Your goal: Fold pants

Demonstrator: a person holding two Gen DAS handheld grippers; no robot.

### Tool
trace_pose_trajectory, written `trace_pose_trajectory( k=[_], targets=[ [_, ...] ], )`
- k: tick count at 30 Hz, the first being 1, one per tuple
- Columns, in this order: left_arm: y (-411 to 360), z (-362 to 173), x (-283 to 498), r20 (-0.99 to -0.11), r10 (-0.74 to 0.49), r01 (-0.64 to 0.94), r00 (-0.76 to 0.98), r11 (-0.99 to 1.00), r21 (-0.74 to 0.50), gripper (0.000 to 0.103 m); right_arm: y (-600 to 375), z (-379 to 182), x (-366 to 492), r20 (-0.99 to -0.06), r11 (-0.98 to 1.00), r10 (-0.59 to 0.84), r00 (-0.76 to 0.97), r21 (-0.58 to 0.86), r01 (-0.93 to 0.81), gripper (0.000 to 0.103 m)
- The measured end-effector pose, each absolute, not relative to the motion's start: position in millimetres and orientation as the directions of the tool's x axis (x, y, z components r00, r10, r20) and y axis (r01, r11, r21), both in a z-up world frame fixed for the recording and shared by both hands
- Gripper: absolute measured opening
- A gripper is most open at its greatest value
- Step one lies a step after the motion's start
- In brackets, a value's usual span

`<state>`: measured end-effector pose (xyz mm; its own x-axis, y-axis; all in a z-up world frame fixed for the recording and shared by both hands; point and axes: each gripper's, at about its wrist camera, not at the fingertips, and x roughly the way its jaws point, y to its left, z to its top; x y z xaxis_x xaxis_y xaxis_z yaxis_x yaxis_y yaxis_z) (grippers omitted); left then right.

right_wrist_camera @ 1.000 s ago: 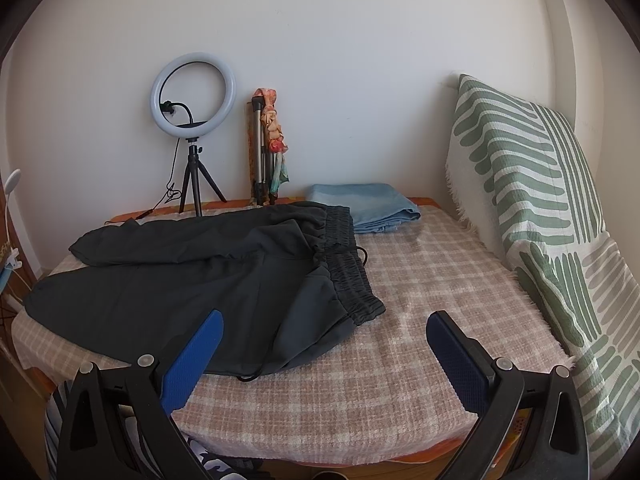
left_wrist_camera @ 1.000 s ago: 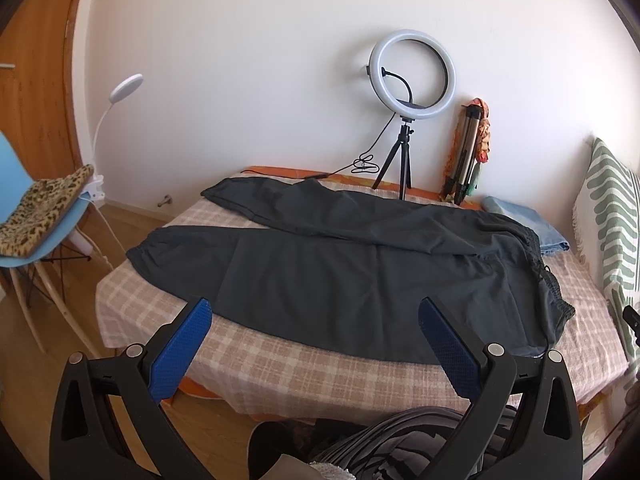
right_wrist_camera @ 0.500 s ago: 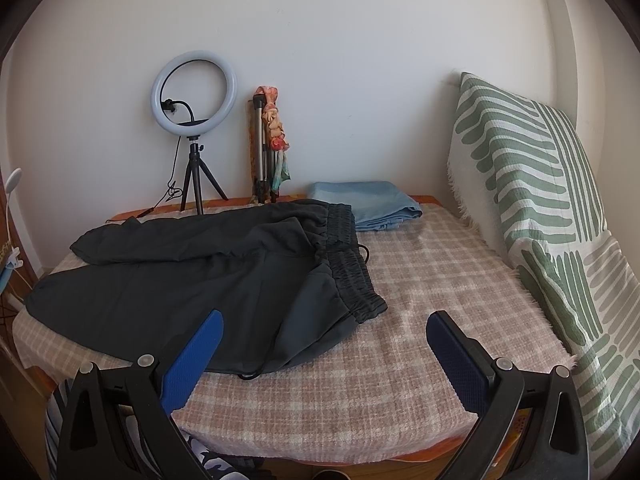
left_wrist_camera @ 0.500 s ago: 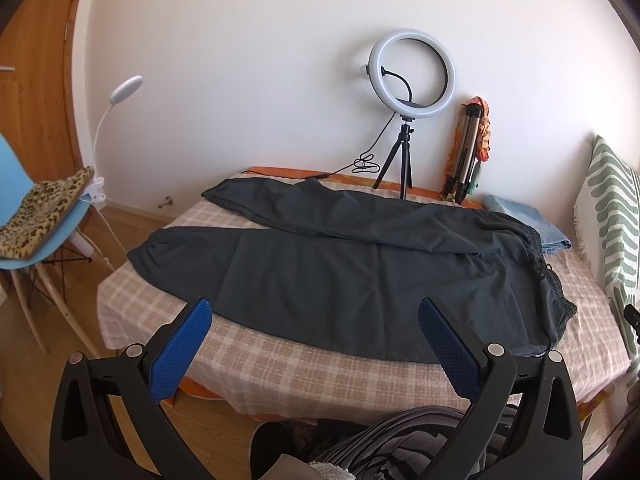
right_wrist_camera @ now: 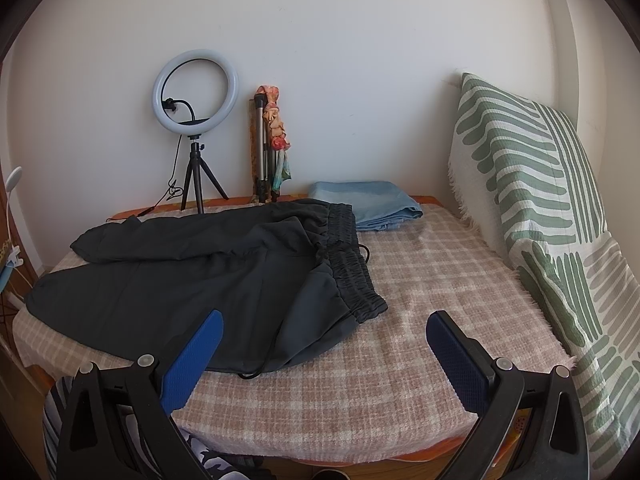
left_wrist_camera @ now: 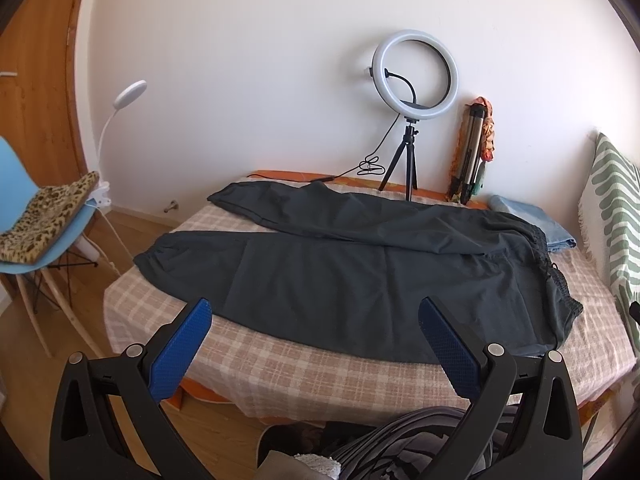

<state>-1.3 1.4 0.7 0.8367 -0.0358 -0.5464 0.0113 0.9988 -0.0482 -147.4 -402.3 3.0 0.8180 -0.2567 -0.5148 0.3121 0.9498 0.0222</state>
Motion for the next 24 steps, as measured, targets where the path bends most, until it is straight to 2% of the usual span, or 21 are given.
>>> trace_pose_trajectory(
  k=[9,14,19,24],
  targets=[
    [12.1,2.5,4.4,-0.545,-0.026,0.014,0.838,1.000,-0.025,0.103,-400.1,19.9,-147.5,-0.496,0.959,-0.250,0.832,-0.008,0.283,0.103],
    [23.3,11.3,7.2,-0.515,0.019,-0.009,0.857,1.000,0.023,0.103,-404.5,39.7,-141.1,-0.481,0.968,-0.224,0.848,-0.005,0.252,0.103],
    [46.7,18.8,18.0,-0.495,0.028,-0.031,0.869,1.000,0.002,0.103,-407.7,65.2,-128.3,-0.465,0.978,-0.190,0.865,-0.012,0.208,0.103],
    [63.3,20.9,42.2,-0.494,0.053,-0.045,0.868,0.999,0.028,0.094,-402.4,91.0,-104.2,-0.447,0.987,-0.155,0.881,-0.042,0.153,0.103]
  ],
)
